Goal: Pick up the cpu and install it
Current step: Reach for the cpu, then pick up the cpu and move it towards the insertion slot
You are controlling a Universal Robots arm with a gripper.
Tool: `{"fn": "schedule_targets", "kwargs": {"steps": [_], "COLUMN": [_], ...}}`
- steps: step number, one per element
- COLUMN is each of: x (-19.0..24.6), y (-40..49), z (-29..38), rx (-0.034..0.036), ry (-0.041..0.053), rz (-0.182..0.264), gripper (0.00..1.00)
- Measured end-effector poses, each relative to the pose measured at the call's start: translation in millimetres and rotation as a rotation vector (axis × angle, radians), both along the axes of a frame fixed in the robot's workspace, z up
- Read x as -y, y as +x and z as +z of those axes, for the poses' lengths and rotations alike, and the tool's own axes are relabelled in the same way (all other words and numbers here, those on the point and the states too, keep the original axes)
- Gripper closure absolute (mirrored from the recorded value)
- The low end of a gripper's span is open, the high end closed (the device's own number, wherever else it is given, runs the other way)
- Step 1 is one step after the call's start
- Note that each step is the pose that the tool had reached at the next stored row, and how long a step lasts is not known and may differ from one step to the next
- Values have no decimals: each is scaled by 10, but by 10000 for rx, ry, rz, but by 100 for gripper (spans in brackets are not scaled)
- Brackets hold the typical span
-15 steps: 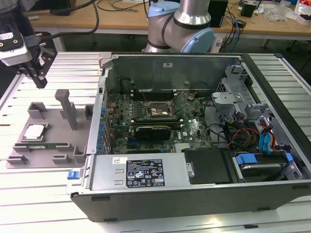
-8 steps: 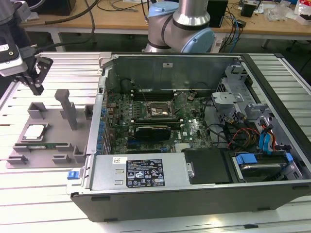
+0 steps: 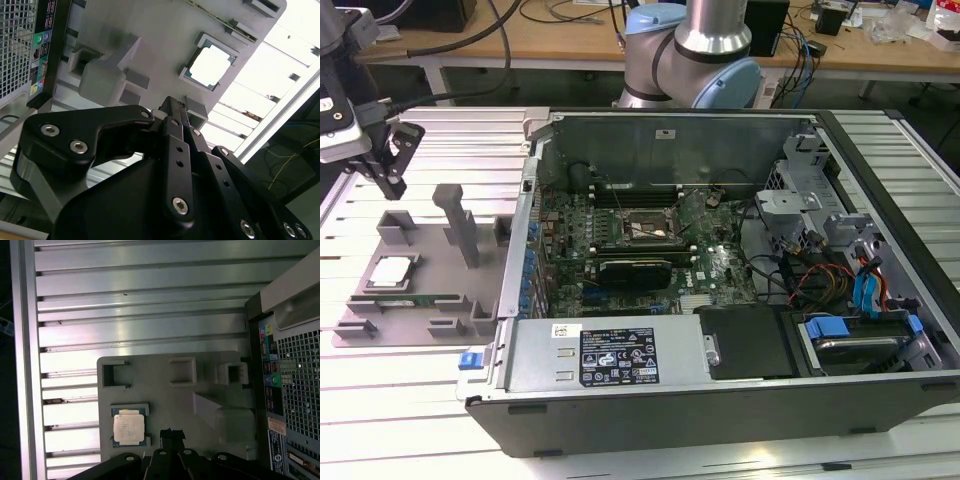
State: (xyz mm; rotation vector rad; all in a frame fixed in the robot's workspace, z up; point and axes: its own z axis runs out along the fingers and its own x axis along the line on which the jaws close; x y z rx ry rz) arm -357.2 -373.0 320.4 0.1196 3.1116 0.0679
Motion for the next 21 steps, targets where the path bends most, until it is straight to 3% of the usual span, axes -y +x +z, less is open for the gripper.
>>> {"fn": "schedule_targets", "kwargs": {"steps": [11,16,21], "x": [-1,0,0], "y": [-11,-105,-124], "z": [-9,-119,-197], "rx": [3,6,7], "ry": [1,1,1], "rz": [-1,0,-1], "gripper": [89,89,89]}}
